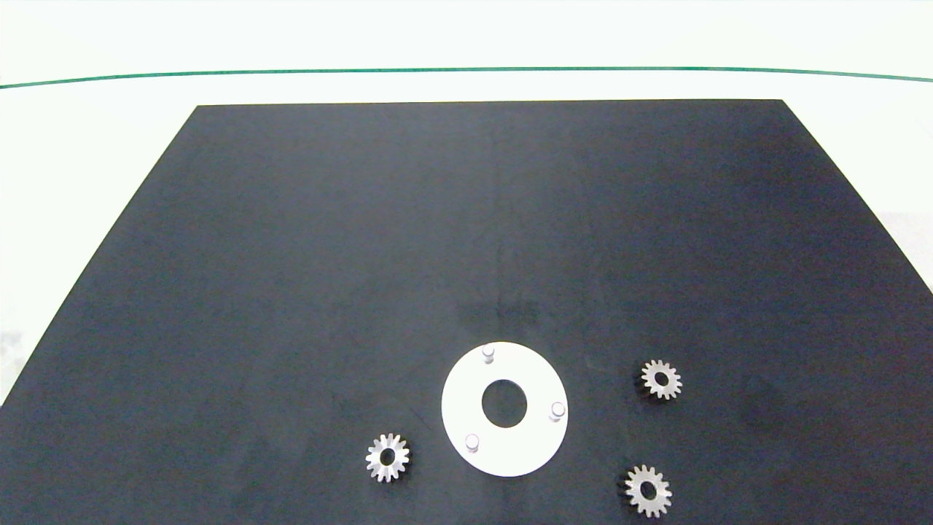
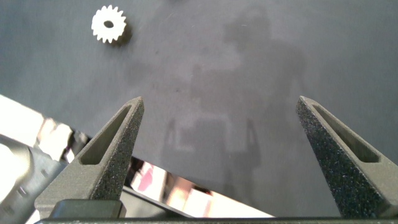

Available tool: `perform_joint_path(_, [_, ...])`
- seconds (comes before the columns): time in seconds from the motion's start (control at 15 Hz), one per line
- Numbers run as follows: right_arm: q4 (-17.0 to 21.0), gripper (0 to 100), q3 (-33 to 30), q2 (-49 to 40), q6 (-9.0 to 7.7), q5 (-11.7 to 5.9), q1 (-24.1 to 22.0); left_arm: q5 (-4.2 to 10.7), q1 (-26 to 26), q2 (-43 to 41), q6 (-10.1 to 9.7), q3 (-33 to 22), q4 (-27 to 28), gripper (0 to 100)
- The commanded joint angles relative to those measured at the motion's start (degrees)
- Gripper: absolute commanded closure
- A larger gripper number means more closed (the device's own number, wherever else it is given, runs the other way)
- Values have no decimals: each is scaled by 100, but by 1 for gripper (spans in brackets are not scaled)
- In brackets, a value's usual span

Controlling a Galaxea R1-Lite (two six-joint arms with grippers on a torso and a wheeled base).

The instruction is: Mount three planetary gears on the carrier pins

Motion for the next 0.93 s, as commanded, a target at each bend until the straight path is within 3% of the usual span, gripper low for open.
perform_joint_path(0.07, [-14, 0, -45, 663, -437, 17, 185, -6, 17, -4, 10, 34, 18, 0])
perform_joint_path(0.4, [-14, 0, -396, 1533, -850, -36, 545, -6, 26, -30, 10, 52, 26, 0])
perform_joint_path(0.53, [-14, 0, -642, 1946, -885, 17, 721, -6, 26, -30, 10, 60, 26, 0])
perform_joint_path(0.73, [-23, 0, -818, 2658, -894, -44, 1398, -15, 26, -22, 1, 78, 26, 0])
perform_joint_path(0.8, [-23, 0, -897, 2851, -894, -106, 1618, -15, 17, -13, 1, 78, 26, 0])
perform_joint_path(0.93, [-14, 0, -923, 3054, -894, -431, 1952, -15, 26, -22, -16, 78, 26, 0])
